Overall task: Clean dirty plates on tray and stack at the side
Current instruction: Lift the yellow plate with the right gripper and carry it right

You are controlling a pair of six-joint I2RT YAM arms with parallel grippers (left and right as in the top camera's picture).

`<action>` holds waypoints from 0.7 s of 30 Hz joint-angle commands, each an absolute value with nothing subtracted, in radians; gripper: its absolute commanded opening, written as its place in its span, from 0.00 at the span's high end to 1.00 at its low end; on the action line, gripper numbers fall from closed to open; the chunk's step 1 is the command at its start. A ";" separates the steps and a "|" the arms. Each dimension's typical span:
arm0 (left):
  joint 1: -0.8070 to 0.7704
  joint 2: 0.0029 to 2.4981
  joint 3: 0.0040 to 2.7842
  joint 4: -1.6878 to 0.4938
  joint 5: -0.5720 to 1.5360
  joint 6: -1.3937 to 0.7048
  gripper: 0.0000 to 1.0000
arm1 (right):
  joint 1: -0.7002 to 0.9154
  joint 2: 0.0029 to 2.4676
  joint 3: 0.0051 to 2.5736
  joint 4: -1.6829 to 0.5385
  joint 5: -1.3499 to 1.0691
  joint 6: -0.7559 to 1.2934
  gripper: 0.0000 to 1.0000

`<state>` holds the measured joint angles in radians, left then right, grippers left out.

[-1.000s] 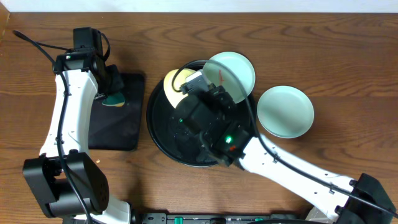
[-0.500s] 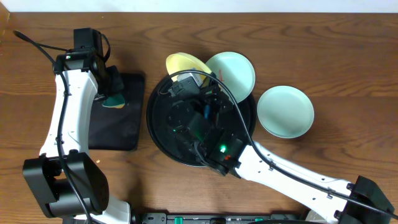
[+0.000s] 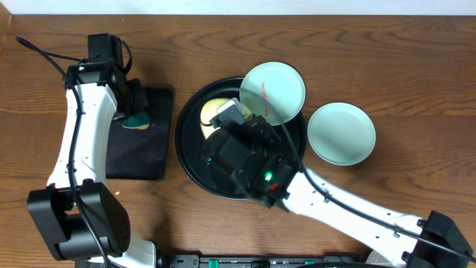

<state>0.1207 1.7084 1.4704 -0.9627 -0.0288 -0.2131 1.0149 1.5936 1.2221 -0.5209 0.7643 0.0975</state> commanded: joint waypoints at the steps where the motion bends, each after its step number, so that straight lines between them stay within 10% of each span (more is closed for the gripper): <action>1: 0.123 1.711 1.476 -0.964 -0.033 -0.222 0.93 | 0.941 1.567 1.232 -0.534 0.397 0.292 0.99; 10: 0.123 1.711 1.476 -0.965 -0.033 -0.222 0.93 | 0.480 1.429 1.237 -0.584 -0.218 0.337 0.99; 21: 0.123 1.711 1.476 -0.964 -0.033 -0.222 0.92 | -0.055 1.378 1.231 -0.886 -0.205 0.273 0.99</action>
